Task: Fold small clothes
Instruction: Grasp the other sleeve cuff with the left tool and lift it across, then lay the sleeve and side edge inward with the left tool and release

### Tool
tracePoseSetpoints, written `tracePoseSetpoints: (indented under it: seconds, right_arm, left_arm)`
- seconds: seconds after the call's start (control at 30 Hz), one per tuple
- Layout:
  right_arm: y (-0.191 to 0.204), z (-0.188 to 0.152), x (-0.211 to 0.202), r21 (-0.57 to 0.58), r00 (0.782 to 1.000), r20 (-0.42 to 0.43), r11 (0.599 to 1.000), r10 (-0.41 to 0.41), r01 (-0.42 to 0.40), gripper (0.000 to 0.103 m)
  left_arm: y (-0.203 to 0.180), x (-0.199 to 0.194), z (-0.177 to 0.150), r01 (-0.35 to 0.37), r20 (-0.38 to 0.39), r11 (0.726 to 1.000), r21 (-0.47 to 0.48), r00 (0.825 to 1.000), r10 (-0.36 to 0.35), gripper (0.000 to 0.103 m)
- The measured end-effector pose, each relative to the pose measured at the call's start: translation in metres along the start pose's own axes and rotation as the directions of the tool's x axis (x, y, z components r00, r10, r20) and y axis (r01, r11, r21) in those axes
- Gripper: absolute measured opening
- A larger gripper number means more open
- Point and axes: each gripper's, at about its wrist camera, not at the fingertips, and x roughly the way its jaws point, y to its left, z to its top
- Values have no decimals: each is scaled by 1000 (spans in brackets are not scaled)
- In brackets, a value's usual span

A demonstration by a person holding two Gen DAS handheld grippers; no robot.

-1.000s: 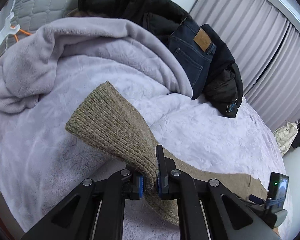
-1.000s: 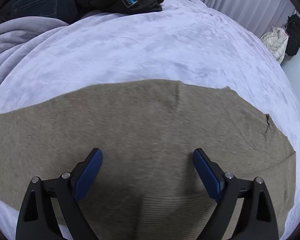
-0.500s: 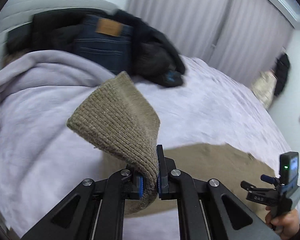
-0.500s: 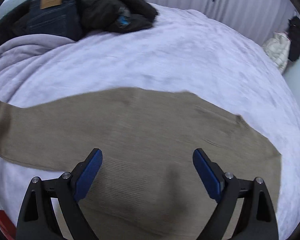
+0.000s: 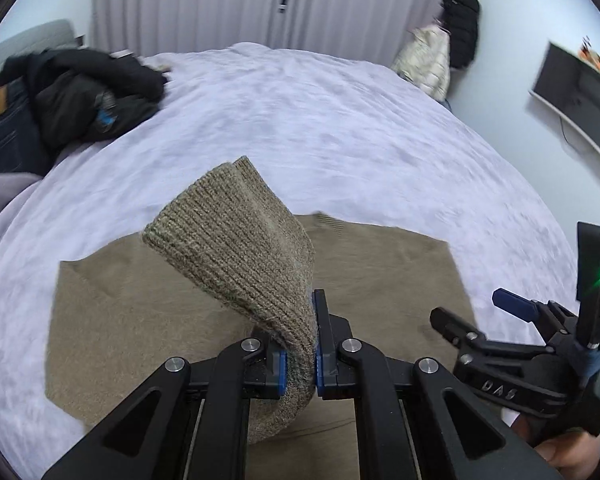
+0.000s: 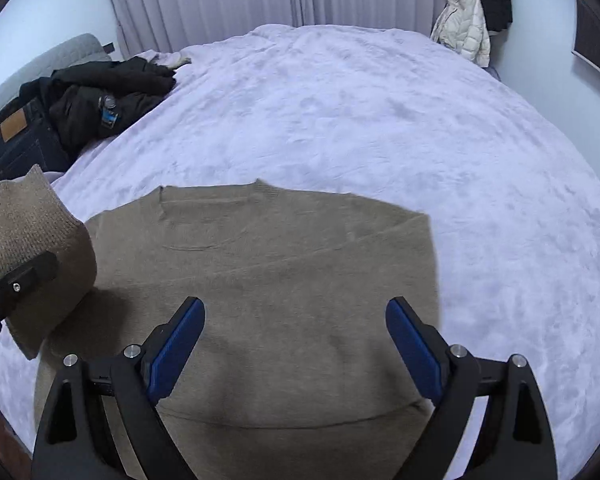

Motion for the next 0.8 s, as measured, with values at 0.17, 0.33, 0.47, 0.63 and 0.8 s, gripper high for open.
tracePoseSetpoints:
  seconds: [0.17,0.33,0.47,0.63,0.8]
  right_arm:
    - [-57,-18,8,50,999,-28,998,-47,48,94]
    - [-87,-43,13,116,999,-33,993,3,0,94]
    - [-98,-55,10,145,999,-17,989,33,-30,94]
    - [-103,-62,0,176,996,18,981,85,-87,94]
    - [-84,-55,-14,133,975,60,967,212,-218,94]
  left_arm:
    - [-61,44,2,-15,-39,996,85,999,18,10]
    - [-76,90,-19,9,-150,995,104,989,7,30]
    - [-71,81,-25,-37,-105,994,102,993,48,101]
    - [-45,42,-9,75,-64,995,71,995,-70,101]
    - [21,11,-10,46,-2,999,-29,999,-47,101]
